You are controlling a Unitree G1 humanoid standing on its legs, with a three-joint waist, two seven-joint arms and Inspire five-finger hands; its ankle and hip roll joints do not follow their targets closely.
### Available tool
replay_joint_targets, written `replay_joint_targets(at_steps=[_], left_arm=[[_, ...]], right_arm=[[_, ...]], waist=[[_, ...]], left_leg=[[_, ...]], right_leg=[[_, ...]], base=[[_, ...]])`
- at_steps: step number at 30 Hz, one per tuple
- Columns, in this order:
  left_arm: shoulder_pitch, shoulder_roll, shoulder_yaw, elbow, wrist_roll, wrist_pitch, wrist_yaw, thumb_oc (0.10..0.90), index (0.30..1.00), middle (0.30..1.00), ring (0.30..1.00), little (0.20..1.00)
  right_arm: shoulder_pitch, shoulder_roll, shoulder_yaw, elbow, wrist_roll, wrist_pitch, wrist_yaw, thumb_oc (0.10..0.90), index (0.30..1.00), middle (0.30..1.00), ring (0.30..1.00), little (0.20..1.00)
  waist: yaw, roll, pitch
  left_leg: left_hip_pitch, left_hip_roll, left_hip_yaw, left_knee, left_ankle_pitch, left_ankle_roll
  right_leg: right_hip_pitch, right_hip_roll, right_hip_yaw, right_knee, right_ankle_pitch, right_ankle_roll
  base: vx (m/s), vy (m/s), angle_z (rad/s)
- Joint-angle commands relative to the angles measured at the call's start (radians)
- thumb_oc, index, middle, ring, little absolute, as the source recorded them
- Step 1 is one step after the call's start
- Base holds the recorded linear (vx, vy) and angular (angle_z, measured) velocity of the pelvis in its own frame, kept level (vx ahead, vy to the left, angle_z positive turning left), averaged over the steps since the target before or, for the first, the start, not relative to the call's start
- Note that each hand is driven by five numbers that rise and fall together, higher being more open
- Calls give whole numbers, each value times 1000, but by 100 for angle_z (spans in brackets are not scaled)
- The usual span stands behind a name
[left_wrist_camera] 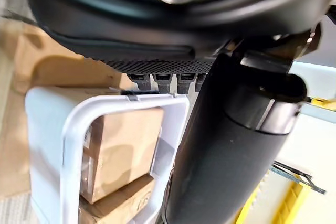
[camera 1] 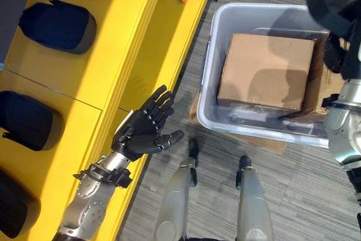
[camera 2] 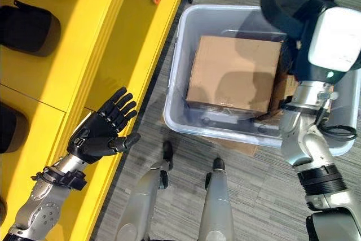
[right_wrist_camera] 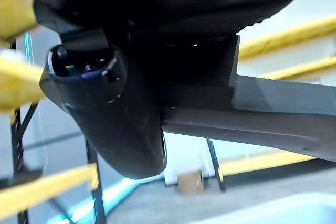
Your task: Move parts from the plastic box to the shelf.
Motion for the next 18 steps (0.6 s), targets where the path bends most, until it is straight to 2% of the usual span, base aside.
replay_joint_targets(at_steps=[1,4,5,6,10,11,14,17,18], left_arm=[[12,-9,49,-91,-13,-71,-61,900,1000,1000,1000,1000],[30,-11,71,-112,7,-67,-80,900,1000,1000,1000,1000],[28,-12,79,-113,30,-62,-88,900,1000,1000,1000,1000],[28,-7,87,-97,67,-84,-102,900,1000,1000,1000,1000],[3,0,88,-80,74,-77,-81,900,1000,1000,1000,1000],[-19,1,80,-56,116,-98,-78,900,1000,1000,1000,1000],[-47,4,59,-12,177,-131,-41,900,1000,1000,1000,1000],[-83,0,36,14,288,-157,16,900,1000,1000,1000,1000],[-89,0,30,28,331,-182,38,900,1000,1000,1000,1000]], right_arm=[[-123,-89,-98,-136,13,-100,46,400,300,300,300,300],[-43,-108,-125,-194,114,-138,209,400,300,300,300,300],[-11,-114,-125,-219,113,-143,329,400,300,300,300,300],[27,-151,-124,-251,176,-162,479,400,300,300,300,300],[94,-211,-123,-311,285,-138,666,400,300,300,300,300],[118,-216,-122,-322,319,-141,790,400,300,300,300,300],[144,-271,-99,-362,425,-115,1024,400,300,300,300,300],[149,-291,-67,-392,482,-73,1183,400,300,300,300,300],[151,-291,-59,-392,486,-69,1201,400,300,300,300,300]], waist=[[0,-23,-20],[-9,-41,-51],[-16,-48,-71],[-32,-62,-94],[-58,-86,-137],[-69,-98,-155],[-89,-122,-186],[-102,-144,-208],[-105,-148,-213]], left_leg=[[70,48,-67,-52,-105,-46],[110,61,-69,-76,-107,-48],[129,70,-69,-88,-102,-53],[167,79,-62,-104,-102,-51],[218,96,-58,-126,-104,-52],[238,103,-55,-129,-105,-53],[287,123,-44,-144,-107,-55],[314,142,-42,-144,-108,-57],[319,147,-42,-141,-107,-57]], right_leg=[[173,9,-110,-75,-94,-94],[218,11,-117,-123,-77,-89],[240,18,-117,-150,-62,-88],[275,22,-116,-177,-52,-86],[322,29,-108,-211,-39,-80],[350,33,-110,-225,-36,-81],[391,47,-103,-241,-32,-84],[418,64,-103,-237,-37,-96],[422,68,-103,-234,-38,-99]], base=[[37,-78,-5],[60,-49,0],[102,-18,-3],[99,-10,-5],[74,-23,-3],[99,-58,-2],[67,-64,-3],[31,-100,-4],[14,-90,-4]])
